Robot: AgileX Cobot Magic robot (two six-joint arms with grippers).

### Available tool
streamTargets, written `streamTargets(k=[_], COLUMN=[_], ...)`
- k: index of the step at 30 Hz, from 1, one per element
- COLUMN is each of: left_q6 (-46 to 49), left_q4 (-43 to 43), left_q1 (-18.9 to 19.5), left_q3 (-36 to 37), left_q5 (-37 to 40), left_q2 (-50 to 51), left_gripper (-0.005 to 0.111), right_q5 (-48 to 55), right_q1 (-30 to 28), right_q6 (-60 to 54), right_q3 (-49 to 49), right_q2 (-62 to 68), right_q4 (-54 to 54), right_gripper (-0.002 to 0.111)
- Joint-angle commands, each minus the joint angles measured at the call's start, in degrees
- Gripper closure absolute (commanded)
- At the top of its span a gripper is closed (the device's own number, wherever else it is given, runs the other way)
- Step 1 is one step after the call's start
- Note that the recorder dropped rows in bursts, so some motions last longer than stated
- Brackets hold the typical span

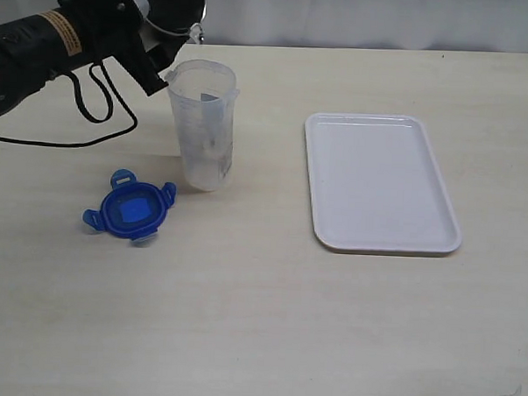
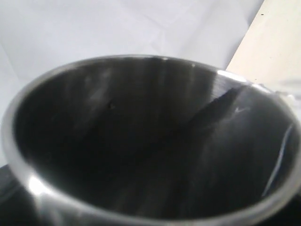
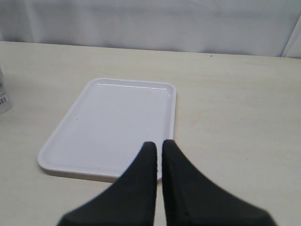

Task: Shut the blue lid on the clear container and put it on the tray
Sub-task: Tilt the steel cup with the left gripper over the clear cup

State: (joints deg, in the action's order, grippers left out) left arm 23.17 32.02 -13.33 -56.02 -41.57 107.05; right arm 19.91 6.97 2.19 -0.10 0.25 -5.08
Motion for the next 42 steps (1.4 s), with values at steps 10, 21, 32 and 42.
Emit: streamTargets(k=[10,21,32,42], left_q6=[8.93,13.9,16.38,21.55], left_q4=[-0.64,-0.64,-0.64,-0.74], left_q1=[0.04,0.04,0.04,0.04], left_q3=[-0.76,-0.76,-0.76,-0.76], left_q5=[-4.06,-4.06,-4.06,-4.06], left_q2=[-1.32,-1.32,-1.32,-1.32], left_gripper=[0.107,0.107,0.107,0.107], right_q5=[-0.06,-0.06,-0.06,-0.06], right_q1=[-0.32,-0.32,-0.32,-0.32], right_q6=[0.06,0.06,0.06,0.06], right_q3=[0.1,0.1,0.1,0.1], right_q2=[-0.25,-0.25,-0.25,-0.25], right_q4=[-0.32,-0.32,-0.32,-0.32], right_gripper=[0.104,0.104,0.104,0.104])
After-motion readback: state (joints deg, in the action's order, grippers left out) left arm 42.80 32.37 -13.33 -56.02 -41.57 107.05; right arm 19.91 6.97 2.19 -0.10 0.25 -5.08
